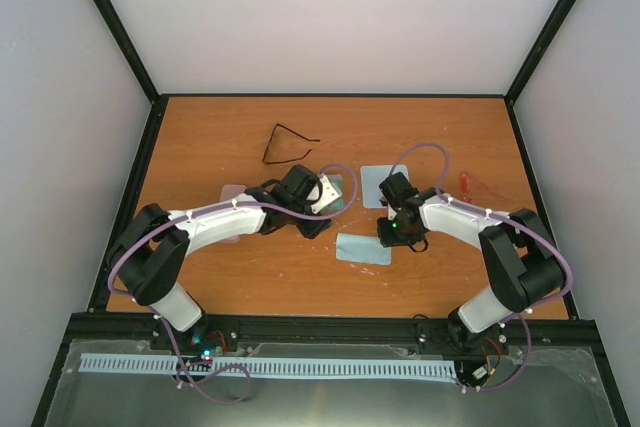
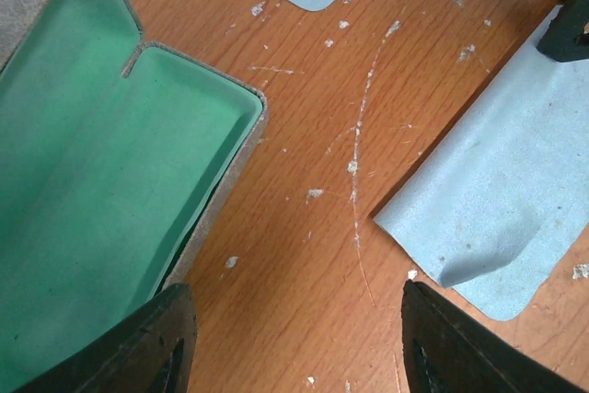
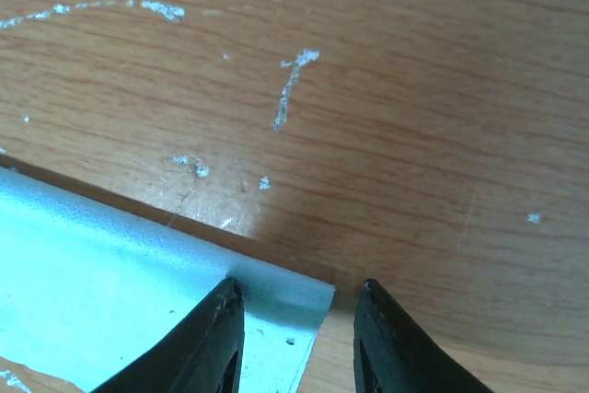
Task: Organize the sunglasses
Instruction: Pick up the glasses cleaning cloth from the center of the board.
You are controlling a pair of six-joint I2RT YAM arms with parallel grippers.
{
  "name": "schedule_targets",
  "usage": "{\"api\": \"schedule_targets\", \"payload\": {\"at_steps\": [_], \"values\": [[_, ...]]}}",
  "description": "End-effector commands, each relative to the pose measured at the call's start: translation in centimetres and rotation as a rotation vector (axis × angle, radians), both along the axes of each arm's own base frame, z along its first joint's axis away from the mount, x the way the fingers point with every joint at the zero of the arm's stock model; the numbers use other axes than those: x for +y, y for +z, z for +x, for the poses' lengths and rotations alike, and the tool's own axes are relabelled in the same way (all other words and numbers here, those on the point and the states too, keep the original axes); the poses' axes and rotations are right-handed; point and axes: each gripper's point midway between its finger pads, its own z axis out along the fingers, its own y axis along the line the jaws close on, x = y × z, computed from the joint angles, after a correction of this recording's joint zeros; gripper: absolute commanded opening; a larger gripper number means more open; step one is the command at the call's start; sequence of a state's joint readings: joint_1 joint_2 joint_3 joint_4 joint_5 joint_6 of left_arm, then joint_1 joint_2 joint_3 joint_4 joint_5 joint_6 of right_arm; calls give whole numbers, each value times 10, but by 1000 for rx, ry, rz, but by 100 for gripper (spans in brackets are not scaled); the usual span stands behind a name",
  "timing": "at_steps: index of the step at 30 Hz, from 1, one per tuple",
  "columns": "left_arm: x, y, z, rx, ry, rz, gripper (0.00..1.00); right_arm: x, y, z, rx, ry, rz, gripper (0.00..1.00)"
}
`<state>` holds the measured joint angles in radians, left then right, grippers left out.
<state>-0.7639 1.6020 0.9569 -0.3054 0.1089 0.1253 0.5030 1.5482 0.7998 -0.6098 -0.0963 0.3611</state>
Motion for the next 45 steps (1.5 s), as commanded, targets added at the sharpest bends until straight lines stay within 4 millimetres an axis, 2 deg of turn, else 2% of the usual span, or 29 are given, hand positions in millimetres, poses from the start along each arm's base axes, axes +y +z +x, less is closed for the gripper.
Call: {"api": "schedule_targets", "payload": {"at_steps": [1, 3, 14, 28, 33, 39, 45], "values": [[-8, 11, 7, -8, 6, -30, 62, -4, -13, -13, 55, 16, -48, 31], [-9, 8, 6, 3, 1, -29, 62, -4, -14, -16, 64, 16, -52, 29], [-27, -3, -1, 60, -76, -44, 62, 5, -21, -25, 102, 36, -33, 3], [-49, -29, -17, 100, -141, -3, 63, 3, -20, -22, 86, 19, -45, 3], [-53, -34, -15, 100, -145, 0, 62, 2, -19, -21, 79, 18, -47, 3], [-57, -36, -12, 90, -145, -4, 57, 2, -18, -21, 76, 15, -45, 3], [-60, -39, -15, 102, -154, -9, 47, 3, -18, -21, 75, 15, -44, 3]]}}
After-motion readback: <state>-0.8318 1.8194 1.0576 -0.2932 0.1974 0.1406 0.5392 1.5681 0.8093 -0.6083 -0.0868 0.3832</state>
